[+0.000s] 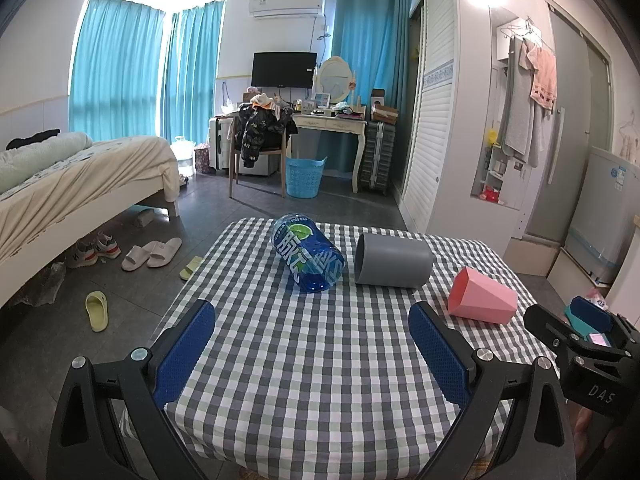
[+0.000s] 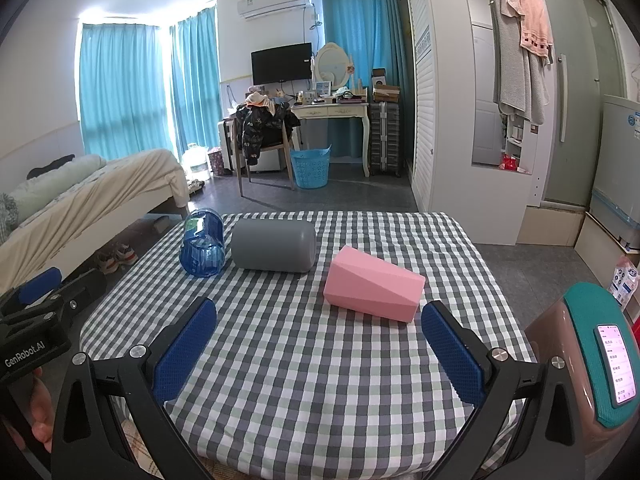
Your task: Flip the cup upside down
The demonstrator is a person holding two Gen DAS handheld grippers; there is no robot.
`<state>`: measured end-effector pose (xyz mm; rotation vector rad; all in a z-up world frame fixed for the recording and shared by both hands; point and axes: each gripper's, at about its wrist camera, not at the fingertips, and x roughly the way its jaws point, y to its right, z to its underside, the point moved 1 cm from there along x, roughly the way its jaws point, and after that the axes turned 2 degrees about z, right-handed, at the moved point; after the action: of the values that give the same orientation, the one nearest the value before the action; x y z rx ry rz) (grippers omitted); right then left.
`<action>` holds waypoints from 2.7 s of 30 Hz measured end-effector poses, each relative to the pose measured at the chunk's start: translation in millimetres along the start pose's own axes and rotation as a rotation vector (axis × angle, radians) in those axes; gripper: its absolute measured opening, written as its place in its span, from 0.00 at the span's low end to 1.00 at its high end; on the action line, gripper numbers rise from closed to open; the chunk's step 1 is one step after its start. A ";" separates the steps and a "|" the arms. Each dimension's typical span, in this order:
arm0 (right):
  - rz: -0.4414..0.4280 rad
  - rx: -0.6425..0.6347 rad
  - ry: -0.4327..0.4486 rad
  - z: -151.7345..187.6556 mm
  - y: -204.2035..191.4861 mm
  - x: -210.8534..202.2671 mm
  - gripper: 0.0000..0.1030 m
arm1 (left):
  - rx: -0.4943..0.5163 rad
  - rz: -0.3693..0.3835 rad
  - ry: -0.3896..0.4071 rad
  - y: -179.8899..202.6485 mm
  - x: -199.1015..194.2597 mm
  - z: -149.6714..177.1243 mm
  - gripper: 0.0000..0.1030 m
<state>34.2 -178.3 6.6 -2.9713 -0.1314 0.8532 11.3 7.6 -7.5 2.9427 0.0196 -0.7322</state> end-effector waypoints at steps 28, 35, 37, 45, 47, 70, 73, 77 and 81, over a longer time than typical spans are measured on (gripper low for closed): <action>-0.005 -0.006 -0.007 4.2 -2.5 2.1 1.00 | 0.000 -0.003 0.001 -3.5 1.0 3.3 0.97; -0.007 -0.009 -0.001 0.4 -4.1 1.6 1.00 | 0.002 -0.004 0.004 -2.3 0.9 0.7 0.97; -0.006 -0.009 -0.002 0.0 -3.9 1.5 1.00 | 0.002 -0.003 0.004 -2.1 0.7 0.4 0.97; -0.006 -0.009 -0.004 -1.8 -3.7 0.5 1.00 | -0.001 0.003 0.008 0.1 -1.9 -2.3 0.97; -0.007 -0.010 -0.005 -1.9 -3.9 0.9 1.00 | -0.003 0.002 0.006 0.0 -1.5 -2.8 0.97; -0.094 -0.194 -0.050 -45.6 -95.0 58.8 1.00 | -0.103 -0.173 -0.020 -110.9 41.7 -38.2 0.98; -0.143 -0.228 -0.062 -55.0 -123.0 84.4 1.00 | -0.120 -0.217 -0.042 -136.5 54.8 -37.2 0.98; -0.183 -0.276 -0.094 -60.4 -155.5 124.0 1.00 | -0.145 -0.251 -0.076 -161.9 72.7 -31.0 0.98; -0.208 -0.333 -0.149 -58.9 -185.2 167.4 1.00 | -0.175 -0.263 -0.111 -180.5 90.7 -22.2 0.98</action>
<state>194.1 20.5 -19.1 -3.1055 -0.6348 1.1209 94.8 188.2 -48.9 2.7572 0.4449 -0.8774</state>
